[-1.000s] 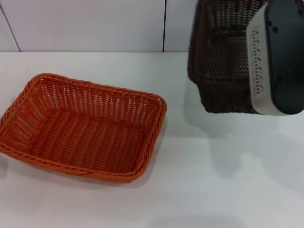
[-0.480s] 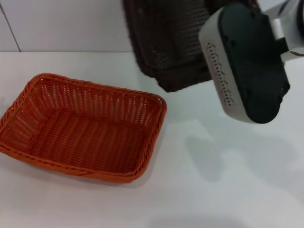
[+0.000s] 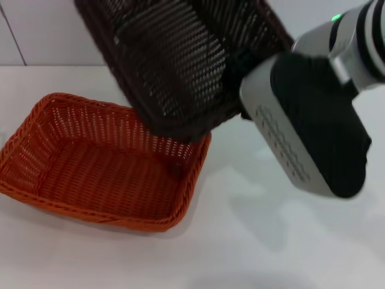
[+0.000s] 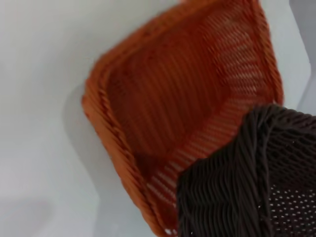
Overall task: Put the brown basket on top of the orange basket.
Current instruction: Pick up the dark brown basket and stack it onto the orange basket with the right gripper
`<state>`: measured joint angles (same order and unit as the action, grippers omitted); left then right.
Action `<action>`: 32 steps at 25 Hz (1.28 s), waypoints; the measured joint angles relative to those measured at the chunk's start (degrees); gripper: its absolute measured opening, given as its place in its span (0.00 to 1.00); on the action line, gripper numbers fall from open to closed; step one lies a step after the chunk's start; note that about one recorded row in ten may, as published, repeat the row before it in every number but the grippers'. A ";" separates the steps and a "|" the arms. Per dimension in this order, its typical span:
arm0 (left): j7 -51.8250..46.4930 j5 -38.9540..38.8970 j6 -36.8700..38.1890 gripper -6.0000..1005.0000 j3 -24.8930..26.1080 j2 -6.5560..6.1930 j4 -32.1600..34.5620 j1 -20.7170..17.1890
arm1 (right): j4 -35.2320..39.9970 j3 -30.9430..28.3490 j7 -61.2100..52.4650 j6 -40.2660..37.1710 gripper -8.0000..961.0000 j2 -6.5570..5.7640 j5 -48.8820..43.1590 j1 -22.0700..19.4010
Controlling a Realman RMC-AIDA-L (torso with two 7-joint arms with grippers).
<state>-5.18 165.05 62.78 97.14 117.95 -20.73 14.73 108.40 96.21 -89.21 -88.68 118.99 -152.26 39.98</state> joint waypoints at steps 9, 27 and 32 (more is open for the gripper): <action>0.22 0.12 1.66 0.61 2.04 -0.09 1.11 -0.32 | -3.15 1.09 15.53 5.12 0.19 0.05 4.78 -3.91; 0.84 0.07 6.09 0.61 3.30 0.49 1.39 -1.77 | -10.63 -0.63 33.70 11.87 0.20 -0.07 11.37 -3.24; 0.57 0.09 6.19 0.61 3.15 0.61 1.46 -1.82 | -11.18 -0.94 35.98 11.98 0.20 -0.07 13.45 -3.46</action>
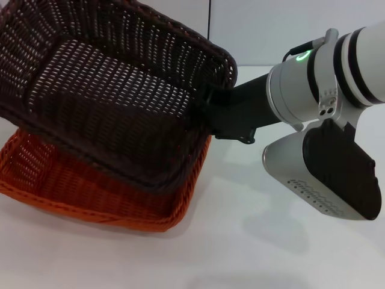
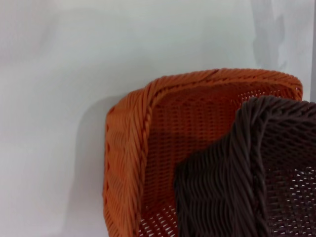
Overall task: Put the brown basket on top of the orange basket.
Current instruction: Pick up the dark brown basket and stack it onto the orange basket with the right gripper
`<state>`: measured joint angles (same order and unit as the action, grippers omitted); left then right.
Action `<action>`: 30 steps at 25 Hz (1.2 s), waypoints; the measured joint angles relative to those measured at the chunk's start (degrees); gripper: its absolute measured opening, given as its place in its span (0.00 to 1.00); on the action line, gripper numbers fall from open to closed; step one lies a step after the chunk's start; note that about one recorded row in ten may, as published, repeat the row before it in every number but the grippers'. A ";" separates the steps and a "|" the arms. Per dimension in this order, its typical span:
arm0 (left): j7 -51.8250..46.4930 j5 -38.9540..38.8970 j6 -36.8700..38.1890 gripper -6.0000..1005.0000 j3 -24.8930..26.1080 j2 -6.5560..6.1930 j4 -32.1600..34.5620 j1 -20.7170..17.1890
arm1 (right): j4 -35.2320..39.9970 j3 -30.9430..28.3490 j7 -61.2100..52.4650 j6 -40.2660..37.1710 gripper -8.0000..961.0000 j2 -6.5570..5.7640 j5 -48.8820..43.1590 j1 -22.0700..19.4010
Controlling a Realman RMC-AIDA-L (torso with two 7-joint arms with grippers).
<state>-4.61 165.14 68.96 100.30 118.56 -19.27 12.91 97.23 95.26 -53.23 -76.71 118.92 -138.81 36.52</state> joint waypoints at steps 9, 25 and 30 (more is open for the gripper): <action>-0.28 0.01 0.09 0.61 -0.01 0.10 0.33 -0.64 | -0.31 1.35 0.13 -0.16 0.20 0.07 1.71 -0.44; -0.04 -0.01 -0.13 0.61 0.74 -0.19 0.84 -0.97 | -3.90 2.70 0.15 -0.01 0.21 0.00 3.02 -0.07; 0.05 -0.04 -0.21 0.61 1.23 -0.33 0.86 -0.89 | -5.68 2.73 1.04 1.23 0.21 0.02 3.30 0.11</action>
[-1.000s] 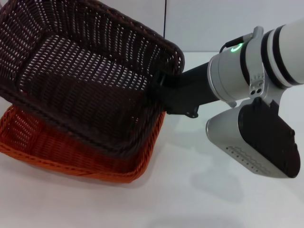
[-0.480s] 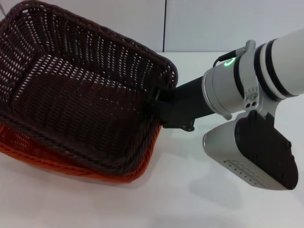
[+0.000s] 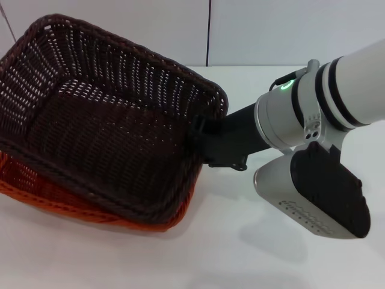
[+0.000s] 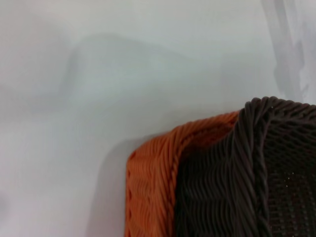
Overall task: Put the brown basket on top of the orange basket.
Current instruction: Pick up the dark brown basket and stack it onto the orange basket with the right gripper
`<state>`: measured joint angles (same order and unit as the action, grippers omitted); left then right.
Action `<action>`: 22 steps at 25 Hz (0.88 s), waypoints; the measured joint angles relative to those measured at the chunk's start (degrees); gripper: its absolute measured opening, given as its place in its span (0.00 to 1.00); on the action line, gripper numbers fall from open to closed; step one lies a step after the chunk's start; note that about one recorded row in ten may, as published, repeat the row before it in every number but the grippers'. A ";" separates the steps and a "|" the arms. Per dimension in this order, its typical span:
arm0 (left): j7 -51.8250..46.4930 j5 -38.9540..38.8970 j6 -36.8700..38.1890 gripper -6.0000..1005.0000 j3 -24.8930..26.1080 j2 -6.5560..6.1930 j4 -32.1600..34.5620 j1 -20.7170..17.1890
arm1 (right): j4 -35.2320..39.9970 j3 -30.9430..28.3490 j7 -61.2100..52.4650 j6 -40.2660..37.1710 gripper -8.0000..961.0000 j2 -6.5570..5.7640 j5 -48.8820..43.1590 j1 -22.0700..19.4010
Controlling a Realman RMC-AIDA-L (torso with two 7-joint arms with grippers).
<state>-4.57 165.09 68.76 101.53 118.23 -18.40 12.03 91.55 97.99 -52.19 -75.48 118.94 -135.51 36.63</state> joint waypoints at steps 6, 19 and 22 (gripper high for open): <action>0.12 -0.02 -0.20 0.61 0.17 -0.11 0.49 0.42 | -2.25 0.08 1.14 1.17 0.22 0.04 1.13 0.96; 0.17 -0.04 -0.64 0.61 1.23 -0.19 0.48 0.16 | -5.08 -0.25 3.30 1.43 0.22 0.09 3.30 1.76; 0.17 -0.04 -0.65 0.61 1.42 -0.20 0.47 0.08 | -5.69 -0.38 3.18 1.67 0.22 0.14 3.15 1.23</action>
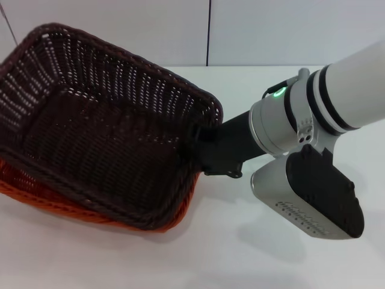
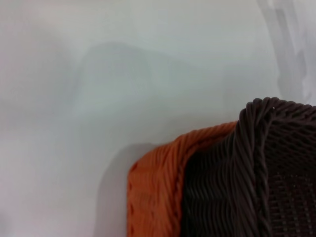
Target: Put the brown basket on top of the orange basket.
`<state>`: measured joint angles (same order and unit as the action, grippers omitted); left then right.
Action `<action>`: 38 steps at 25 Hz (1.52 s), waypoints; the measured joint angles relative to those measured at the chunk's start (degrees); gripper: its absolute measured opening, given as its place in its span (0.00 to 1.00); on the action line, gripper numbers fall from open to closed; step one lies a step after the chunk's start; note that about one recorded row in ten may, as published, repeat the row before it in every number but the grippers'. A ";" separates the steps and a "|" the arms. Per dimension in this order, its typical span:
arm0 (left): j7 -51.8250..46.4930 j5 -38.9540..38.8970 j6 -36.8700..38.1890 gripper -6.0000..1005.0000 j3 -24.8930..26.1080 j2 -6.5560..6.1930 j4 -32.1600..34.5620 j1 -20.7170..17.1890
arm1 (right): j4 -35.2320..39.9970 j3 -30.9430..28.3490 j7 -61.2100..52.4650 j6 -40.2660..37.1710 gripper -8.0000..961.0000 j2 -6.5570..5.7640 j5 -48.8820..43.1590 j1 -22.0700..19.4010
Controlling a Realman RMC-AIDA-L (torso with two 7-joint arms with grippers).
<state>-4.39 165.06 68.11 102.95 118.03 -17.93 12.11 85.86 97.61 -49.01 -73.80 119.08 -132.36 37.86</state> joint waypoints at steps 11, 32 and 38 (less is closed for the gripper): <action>0.00 0.11 -2.86 0.61 1.55 -0.07 0.00 0.98 | 0.51 0.58 0.39 2.74 0.29 0.03 -0.63 -2.87; 0.11 0.07 -3.17 0.60 3.13 -0.35 0.00 0.33 | 15.33 3.74 -1.56 6.59 0.61 0.10 -0.60 -17.50; 0.89 0.14 -3.16 0.60 3.13 -0.54 -0.06 0.07 | 20.31 4.04 -2.73 9.52 0.61 0.25 1.07 -23.68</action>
<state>-3.51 165.19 64.95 106.08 117.49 -17.99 12.18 106.17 101.64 -51.74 -64.28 119.33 -131.29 14.18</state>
